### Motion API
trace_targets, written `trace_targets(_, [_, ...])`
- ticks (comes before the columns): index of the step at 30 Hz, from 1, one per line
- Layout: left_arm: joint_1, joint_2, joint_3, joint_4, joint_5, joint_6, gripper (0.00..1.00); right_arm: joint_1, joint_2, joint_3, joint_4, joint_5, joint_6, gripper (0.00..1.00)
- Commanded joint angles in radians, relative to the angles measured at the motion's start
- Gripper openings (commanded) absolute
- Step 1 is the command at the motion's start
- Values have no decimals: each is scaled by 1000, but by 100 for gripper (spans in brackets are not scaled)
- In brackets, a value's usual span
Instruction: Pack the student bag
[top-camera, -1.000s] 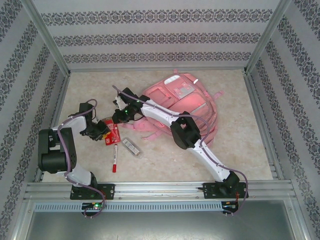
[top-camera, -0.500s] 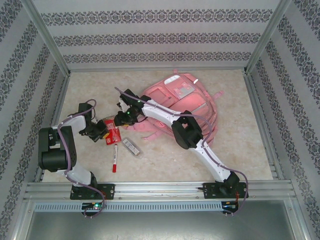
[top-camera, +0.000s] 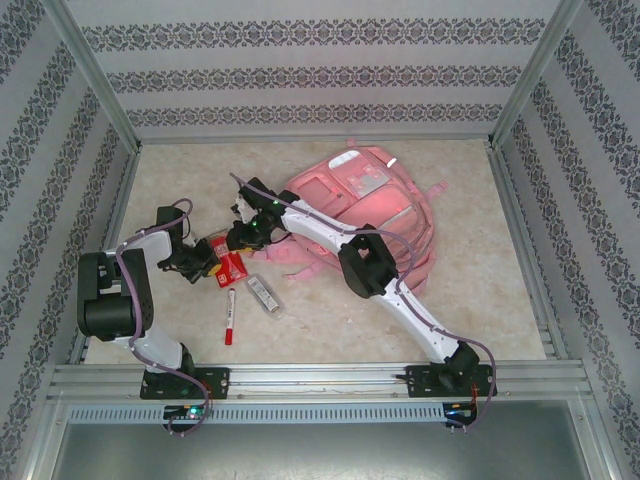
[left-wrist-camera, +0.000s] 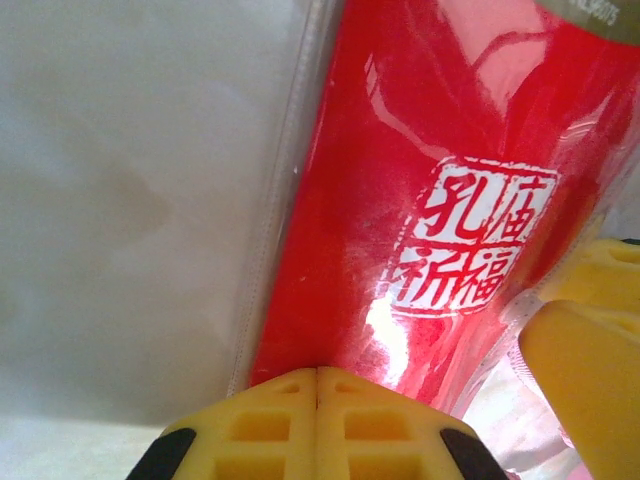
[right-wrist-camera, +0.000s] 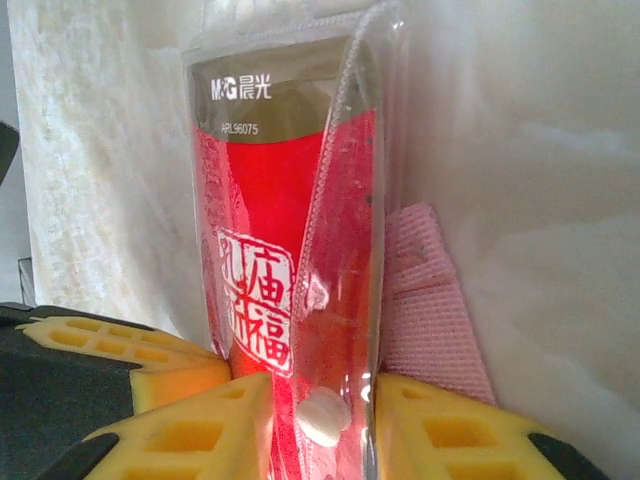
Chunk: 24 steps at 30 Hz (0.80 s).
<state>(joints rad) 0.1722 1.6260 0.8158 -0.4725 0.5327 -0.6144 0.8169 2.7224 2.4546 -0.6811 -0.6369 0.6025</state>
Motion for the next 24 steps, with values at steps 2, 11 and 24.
trace_targets(2, [-22,63,-26,30,17,3,3,31,13,-5,39,-114,-3,19])
trace_targets(11, [-22,35,9,0,20,29,3,22,-61,-50,34,-36,-57,0])
trace_targets(24, [6,-274,182,-202,3,108,52,-78,-314,-245,213,-95,53,0])
